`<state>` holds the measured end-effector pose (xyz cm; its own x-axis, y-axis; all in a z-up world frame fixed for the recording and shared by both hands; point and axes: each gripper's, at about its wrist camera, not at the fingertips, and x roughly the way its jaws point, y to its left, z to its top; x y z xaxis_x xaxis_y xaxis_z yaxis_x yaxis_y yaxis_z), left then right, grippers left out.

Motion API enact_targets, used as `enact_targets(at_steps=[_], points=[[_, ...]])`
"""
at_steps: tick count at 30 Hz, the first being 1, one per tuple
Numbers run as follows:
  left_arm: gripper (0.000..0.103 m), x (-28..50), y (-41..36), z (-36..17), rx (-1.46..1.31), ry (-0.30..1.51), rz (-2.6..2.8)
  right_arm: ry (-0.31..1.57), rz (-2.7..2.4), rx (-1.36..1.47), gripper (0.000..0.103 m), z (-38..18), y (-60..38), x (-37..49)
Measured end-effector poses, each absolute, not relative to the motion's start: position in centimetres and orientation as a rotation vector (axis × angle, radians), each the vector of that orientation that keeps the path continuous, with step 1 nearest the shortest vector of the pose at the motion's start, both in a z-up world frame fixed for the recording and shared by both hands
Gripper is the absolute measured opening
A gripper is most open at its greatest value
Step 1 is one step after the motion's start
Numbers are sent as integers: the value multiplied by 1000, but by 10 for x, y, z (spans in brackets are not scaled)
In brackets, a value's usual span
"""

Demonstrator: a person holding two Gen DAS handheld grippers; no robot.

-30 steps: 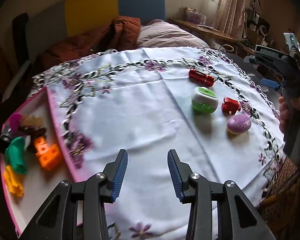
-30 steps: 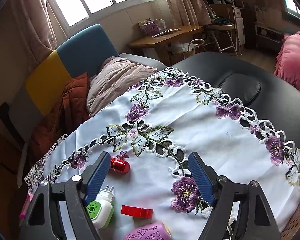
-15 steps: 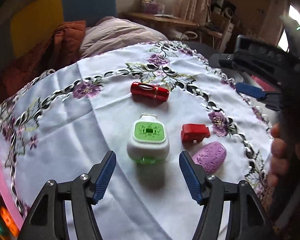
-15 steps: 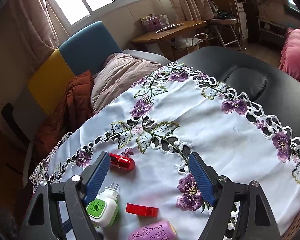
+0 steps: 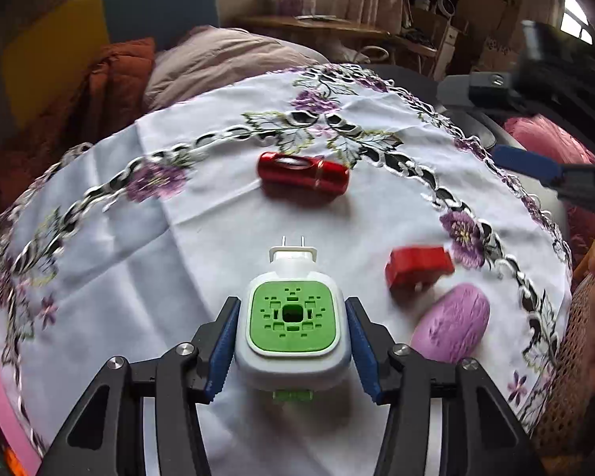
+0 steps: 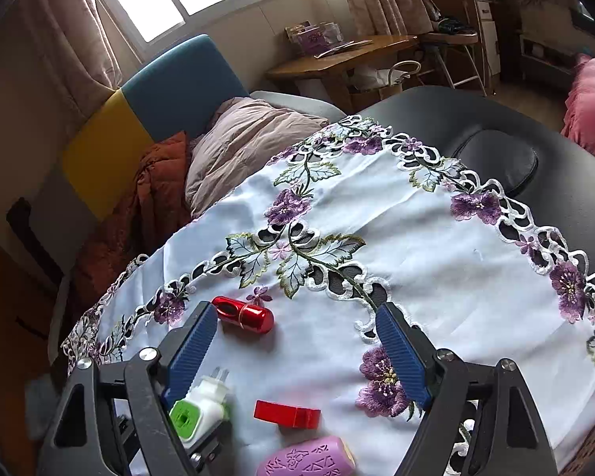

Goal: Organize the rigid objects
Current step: 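Grasp the red cylinder on the cloth with the right tool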

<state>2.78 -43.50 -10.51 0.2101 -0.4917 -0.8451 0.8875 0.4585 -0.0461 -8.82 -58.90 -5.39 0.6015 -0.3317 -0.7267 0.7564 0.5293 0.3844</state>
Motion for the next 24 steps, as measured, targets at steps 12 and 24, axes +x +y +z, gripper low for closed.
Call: enact_targets(at_steps=[12, 24], points=[[53, 11, -346, -108, 405, 855, -890, 828, -612, 748, 83, -80, -576, -63], [52, 14, -334, -118, 332, 891, -894, 894, -635, 795, 90, -93, -576, 16]])
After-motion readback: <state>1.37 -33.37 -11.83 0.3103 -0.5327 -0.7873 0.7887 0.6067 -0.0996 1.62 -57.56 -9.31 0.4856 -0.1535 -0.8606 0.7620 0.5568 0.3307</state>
